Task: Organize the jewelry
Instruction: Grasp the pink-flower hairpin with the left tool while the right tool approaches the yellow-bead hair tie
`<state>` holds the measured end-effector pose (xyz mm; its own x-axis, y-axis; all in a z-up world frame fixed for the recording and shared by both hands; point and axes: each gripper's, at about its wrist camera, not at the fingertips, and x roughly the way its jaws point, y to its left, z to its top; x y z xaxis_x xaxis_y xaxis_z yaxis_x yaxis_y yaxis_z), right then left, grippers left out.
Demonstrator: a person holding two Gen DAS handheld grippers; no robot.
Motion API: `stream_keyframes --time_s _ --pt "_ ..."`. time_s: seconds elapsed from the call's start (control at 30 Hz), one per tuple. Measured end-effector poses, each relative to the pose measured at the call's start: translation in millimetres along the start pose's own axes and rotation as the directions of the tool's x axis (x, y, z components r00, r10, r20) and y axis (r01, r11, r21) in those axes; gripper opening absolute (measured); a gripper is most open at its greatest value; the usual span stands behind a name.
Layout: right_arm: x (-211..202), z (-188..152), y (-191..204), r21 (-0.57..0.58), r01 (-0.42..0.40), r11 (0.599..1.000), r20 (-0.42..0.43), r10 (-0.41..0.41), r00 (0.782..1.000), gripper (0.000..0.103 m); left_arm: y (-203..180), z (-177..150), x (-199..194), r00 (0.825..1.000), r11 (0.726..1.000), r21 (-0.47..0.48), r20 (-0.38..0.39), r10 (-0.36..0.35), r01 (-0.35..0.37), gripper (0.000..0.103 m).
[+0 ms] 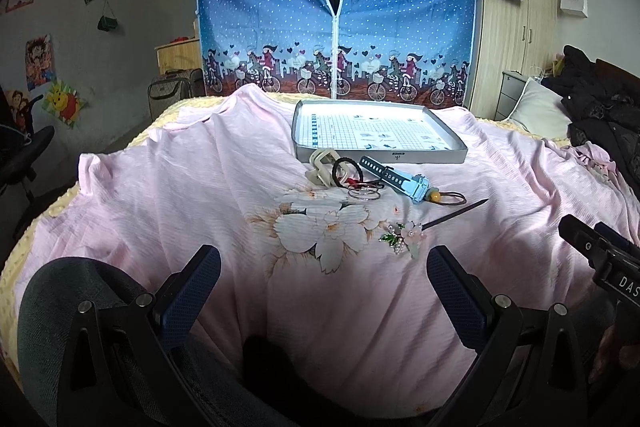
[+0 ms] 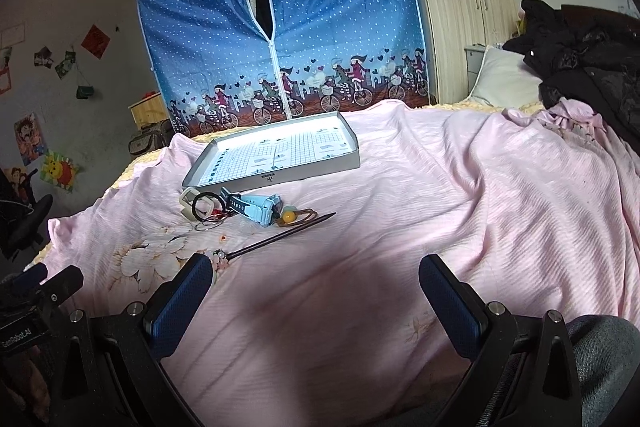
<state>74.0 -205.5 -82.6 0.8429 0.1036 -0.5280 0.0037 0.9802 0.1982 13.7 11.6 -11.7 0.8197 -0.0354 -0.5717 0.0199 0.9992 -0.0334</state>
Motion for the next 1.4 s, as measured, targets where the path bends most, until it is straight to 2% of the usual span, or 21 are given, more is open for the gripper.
stream_keyframes --time_s 0.17,0.33,0.43,0.53,0.63,0.73,0.8,0.87,1.0,1.17,1.27,1.33,1.4 --pt "13 7 -16 0.089 -0.026 0.996 -0.096 0.034 0.995 0.103 -1 10 12 0.997 0.999 0.026 -0.072 -0.032 0.034 0.101" --pt "31 24 -34 0.150 -0.051 0.987 -0.187 0.079 0.979 0.103 -10 16 30 0.984 0.993 0.081 -0.160 -0.077 0.090 0.101" --pt "46 37 -50 0.204 -0.082 0.976 -0.236 0.130 0.963 0.103 -20 21 44 0.975 0.982 0.141 -0.200 -0.092 0.122 0.101" --pt "69 46 -65 0.283 -0.118 0.952 -0.297 0.203 0.933 0.103 -27 25 60 0.962 0.969 0.185 -0.247 -0.116 0.165 0.101" --pt "90 49 -74 0.339 -0.119 0.933 -0.364 0.246 0.898 0.103 -34 26 84 0.932 0.948 0.211 -0.325 -0.160 0.237 0.101" --pt "108 55 -83 0.362 -0.123 0.924 -0.402 0.274 0.874 0.103 -47 25 109 0.892 0.917 0.258 -0.415 -0.178 0.303 0.099" --pt "118 58 -84 0.354 -0.117 0.928 -0.426 0.271 0.863 0.103 -55 25 124 0.875 0.899 0.293 -0.454 -0.168 0.324 0.093" --pt "126 61 -86 0.340 -0.125 0.932 -0.438 0.274 0.856 0.103 -60 25 139 0.853 0.887 0.302 -0.494 -0.167 0.349 0.081" --pt "142 62 -80 0.287 -0.143 0.947 -0.461 0.268 0.846 0.103 -70 27 163 0.857 0.858 0.368 -0.495 -0.147 0.359 0.075" --pt "159 60 -81 0.283 -0.170 0.944 -0.483 0.294 0.825 0.103 -74 17 182 0.828 0.826 0.398 -0.543 -0.139 0.399 0.051" --pt "164 58 -85 0.311 -0.170 0.935 -0.491 0.311 0.814 0.103 -76 11 186 0.833 0.808 0.426 -0.537 -0.136 0.406 0.042" --pt "163 58 -86 0.319 -0.173 0.932 -0.483 0.317 0.816 0.103 -76 9 188 0.833 0.805 0.424 -0.533 -0.149 0.415 0.038" --pt "161 59 -87 0.319 -0.173 0.932 -0.476 0.316 0.821 0.103 -72 11 193 0.825 0.815 0.395 -0.539 -0.168 0.424 0.038"
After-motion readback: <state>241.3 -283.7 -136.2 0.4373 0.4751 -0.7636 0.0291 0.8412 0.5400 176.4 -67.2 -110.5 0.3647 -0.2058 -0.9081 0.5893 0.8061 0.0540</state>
